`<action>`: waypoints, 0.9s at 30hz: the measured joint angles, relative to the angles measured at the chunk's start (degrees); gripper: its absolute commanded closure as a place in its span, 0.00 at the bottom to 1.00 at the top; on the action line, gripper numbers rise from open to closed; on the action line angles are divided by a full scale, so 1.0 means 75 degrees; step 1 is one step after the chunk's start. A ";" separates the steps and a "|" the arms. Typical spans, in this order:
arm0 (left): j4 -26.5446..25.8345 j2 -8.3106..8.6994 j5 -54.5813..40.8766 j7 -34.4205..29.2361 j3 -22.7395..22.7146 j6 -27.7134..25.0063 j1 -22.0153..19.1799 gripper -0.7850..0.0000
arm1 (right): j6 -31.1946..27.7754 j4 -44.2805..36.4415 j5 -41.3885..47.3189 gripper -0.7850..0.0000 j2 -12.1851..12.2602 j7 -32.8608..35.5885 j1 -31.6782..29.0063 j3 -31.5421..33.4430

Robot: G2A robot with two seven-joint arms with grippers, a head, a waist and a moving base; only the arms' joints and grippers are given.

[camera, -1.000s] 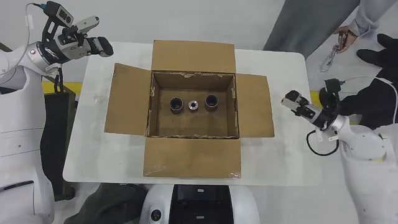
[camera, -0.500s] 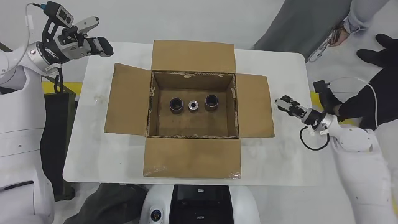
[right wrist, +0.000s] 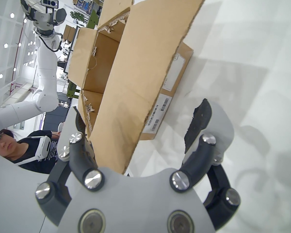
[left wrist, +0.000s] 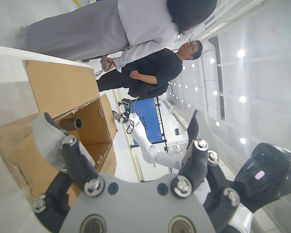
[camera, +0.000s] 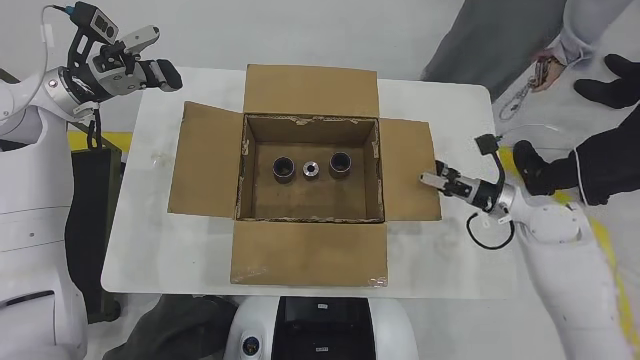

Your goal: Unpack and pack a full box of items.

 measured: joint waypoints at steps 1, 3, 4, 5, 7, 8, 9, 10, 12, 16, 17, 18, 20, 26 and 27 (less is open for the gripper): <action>0.0000 0.0000 0.0000 0.0000 0.0000 0.0000 0.0000 0.00 | -0.0025 -0.0085 0.0013 0.00 0.0016 -0.0002 -0.0041 0.0040; 0.0000 0.0000 0.0000 0.0000 0.0000 0.0000 0.0000 0.00 | -0.0076 -0.0332 0.0017 0.00 0.0057 -0.0022 -0.0161 0.0166; 0.0000 0.0000 0.0000 0.0000 0.0000 0.0000 0.0000 0.00 | -0.0096 -0.0455 0.0018 0.00 0.0076 -0.0033 -0.0220 0.0228; 0.0000 0.0000 0.0000 0.0000 0.0000 0.0000 0.0000 0.00 | -0.0116 -0.0584 0.0028 0.00 0.0095 -0.0046 -0.0280 0.0295; 0.0000 0.0000 0.0000 0.0000 0.0000 0.0000 0.0000 0.00 | -0.0156 -0.0892 0.0061 0.00 0.0138 -0.0077 -0.0420 0.0454; 0.0000 0.0000 0.0000 0.0000 0.0000 0.0000 0.0000 0.00 | -0.0167 -0.1020 0.0078 0.00 0.0154 -0.0074 -0.0472 0.0505; 0.0000 0.0000 0.0000 0.0000 0.0000 0.0000 0.0000 0.00 | -0.0175 -0.1179 0.0103 0.00 0.0173 -0.0058 -0.0526 0.0551; 0.0000 0.0000 0.0000 0.0000 0.0000 0.0000 0.0000 0.00 | -0.0184 -0.1288 0.0128 0.00 0.0185 -0.0041 -0.0551 0.0564; 0.0000 0.0000 0.0000 0.0000 0.0000 0.0000 0.0000 0.00 | -0.0227 -0.1518 0.0198 0.00 0.0204 0.0004 -0.0570 0.0543; 0.0000 0.0000 0.0000 0.0000 0.0000 0.0000 0.0000 0.00 | -0.0314 -0.1876 0.0277 0.00 0.0226 0.0010 -0.0552 0.0447; 0.0000 0.0000 0.0000 0.0000 0.0000 0.0000 0.0000 0.00 | -0.0326 -0.1959 0.0299 0.00 0.0230 0.0011 -0.0541 0.0414; 0.0000 0.0000 0.0000 0.0000 0.0000 0.0000 0.0000 0.00 | -0.0341 -0.2086 0.0300 0.00 0.0237 0.0026 -0.0517 0.0371; 0.0000 0.0000 0.0000 0.0000 0.0000 0.0000 0.0000 0.00 | -0.0337 -0.2297 0.0247 0.00 0.0246 0.0033 -0.0489 0.0313; 0.0000 0.0000 0.0000 0.0000 0.0000 0.0000 0.0000 0.00 | -0.0378 -0.3065 0.0080 0.00 0.0288 0.0008 -0.0454 0.0211; 0.0000 0.0000 0.0000 0.0000 0.0000 0.0000 0.0000 0.00 | -0.0376 -0.3266 0.0042 0.00 0.0297 0.0025 -0.0460 0.0179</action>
